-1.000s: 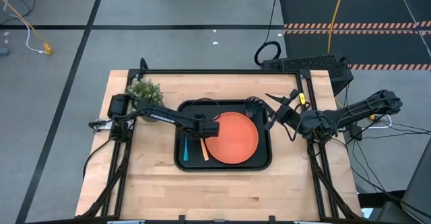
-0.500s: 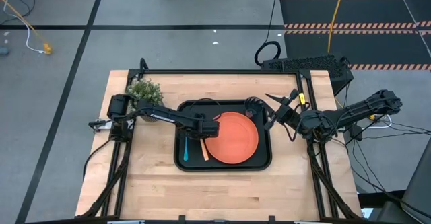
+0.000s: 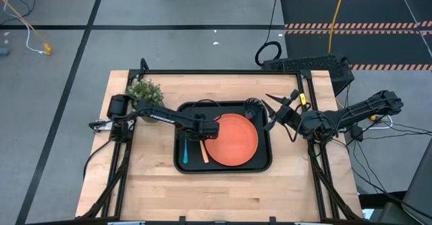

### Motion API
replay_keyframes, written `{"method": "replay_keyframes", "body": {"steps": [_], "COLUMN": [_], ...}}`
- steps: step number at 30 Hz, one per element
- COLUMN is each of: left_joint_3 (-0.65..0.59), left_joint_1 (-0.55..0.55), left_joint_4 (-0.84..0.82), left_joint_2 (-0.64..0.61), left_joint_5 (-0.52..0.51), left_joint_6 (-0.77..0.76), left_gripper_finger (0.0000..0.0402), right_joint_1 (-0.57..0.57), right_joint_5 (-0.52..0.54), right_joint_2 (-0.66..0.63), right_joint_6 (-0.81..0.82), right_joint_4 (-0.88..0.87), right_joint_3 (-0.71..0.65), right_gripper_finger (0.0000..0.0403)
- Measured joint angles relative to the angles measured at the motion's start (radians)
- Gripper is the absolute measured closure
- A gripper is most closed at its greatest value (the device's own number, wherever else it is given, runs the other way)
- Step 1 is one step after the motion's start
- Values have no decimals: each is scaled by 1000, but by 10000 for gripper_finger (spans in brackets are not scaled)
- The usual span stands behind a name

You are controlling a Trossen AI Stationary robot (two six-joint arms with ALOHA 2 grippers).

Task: Pick and place plate/cup/fork/spoon on tray
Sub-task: Adjust the light orange fork on the black serving tray

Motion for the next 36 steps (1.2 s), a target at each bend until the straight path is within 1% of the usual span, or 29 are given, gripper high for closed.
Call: {"method": "replay_keyframes", "body": {"steps": [6, 17, 23, 29, 36], "left_joint_3": [-2, -1, -1, -1, 0], "left_joint_1": [-1, 0, -8, -37, -48], "left_joint_4": [-32, -18, -17, -16, -15], "left_joint_2": [-28, -37, -37, -37, -32], "left_joint_5": [4, -12, -7, 19, -24], "left_joint_6": [-1, -7, -46, -107, -147], "left_gripper_finger": [312, 312, 312, 312, 312], "right_joint_1": [0, 0, 0, 0, 0], "right_joint_5": [0, 0, 0, 0, 0], "right_joint_2": [0, 0, 0, 0, 0], "right_joint_6": [0, 0, 0, 0, -7], "right_joint_4": [0, 0, 0, 0, 10], "right_joint_3": [0, 0, 0, 0, 0], "right_gripper_finger": [289, 289, 289, 289, 289]}}
